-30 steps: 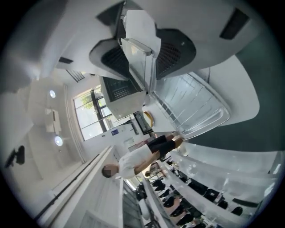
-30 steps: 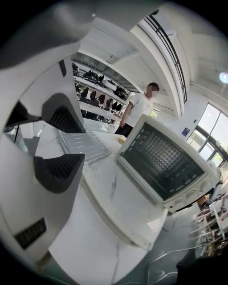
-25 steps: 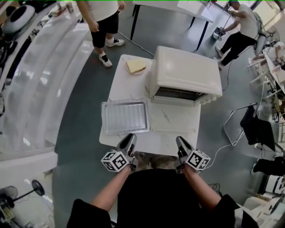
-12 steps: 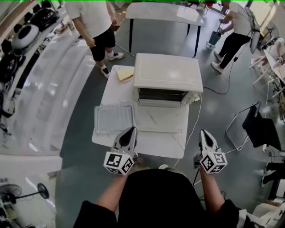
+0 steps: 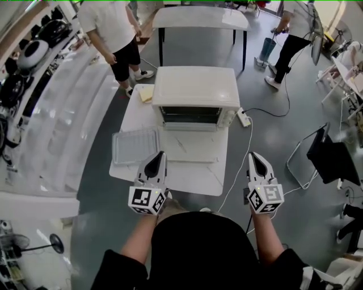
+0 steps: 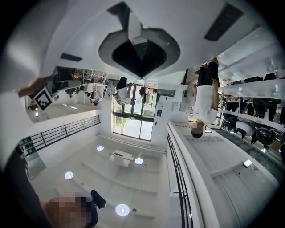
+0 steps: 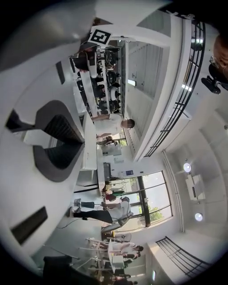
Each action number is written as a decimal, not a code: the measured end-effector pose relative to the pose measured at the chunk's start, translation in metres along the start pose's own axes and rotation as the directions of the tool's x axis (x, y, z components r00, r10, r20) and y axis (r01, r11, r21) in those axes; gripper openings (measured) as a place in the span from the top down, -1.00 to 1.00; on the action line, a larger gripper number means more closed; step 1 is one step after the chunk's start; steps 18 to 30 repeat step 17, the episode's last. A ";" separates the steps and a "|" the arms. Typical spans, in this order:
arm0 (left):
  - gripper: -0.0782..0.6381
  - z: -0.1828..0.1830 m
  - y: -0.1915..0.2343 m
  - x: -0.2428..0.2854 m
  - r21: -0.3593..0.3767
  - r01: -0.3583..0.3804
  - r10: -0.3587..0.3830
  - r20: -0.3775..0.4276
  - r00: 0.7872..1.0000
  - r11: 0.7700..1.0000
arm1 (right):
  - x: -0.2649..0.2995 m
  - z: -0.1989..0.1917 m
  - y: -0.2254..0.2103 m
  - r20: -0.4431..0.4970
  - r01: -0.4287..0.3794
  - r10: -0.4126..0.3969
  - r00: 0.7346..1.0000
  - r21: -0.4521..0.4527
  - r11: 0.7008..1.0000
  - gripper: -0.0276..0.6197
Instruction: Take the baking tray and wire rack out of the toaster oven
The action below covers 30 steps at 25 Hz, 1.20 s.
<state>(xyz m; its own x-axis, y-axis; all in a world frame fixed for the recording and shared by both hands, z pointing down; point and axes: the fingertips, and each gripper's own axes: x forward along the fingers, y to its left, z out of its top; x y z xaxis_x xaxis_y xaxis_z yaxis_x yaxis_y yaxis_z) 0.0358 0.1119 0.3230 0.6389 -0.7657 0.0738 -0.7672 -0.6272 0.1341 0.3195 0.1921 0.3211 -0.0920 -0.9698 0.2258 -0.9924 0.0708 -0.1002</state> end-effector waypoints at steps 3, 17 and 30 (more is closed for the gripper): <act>0.73 -0.003 -0.004 -0.002 -0.025 -0.015 0.015 -0.003 1.000 1.000 | -0.004 0.002 -0.002 -0.004 0.000 0.000 1.000 -0.024 1.000 0.84; 0.73 -0.003 0.009 -0.026 -0.017 -0.051 0.051 -0.002 0.999 0.999 | -0.001 -0.008 0.021 -0.016 -0.038 0.038 0.999 -0.030 0.999 0.84; 0.73 -0.003 0.009 -0.026 -0.017 -0.051 0.051 -0.002 0.999 0.999 | -0.001 -0.008 0.021 -0.016 -0.038 0.038 0.999 -0.030 0.999 0.84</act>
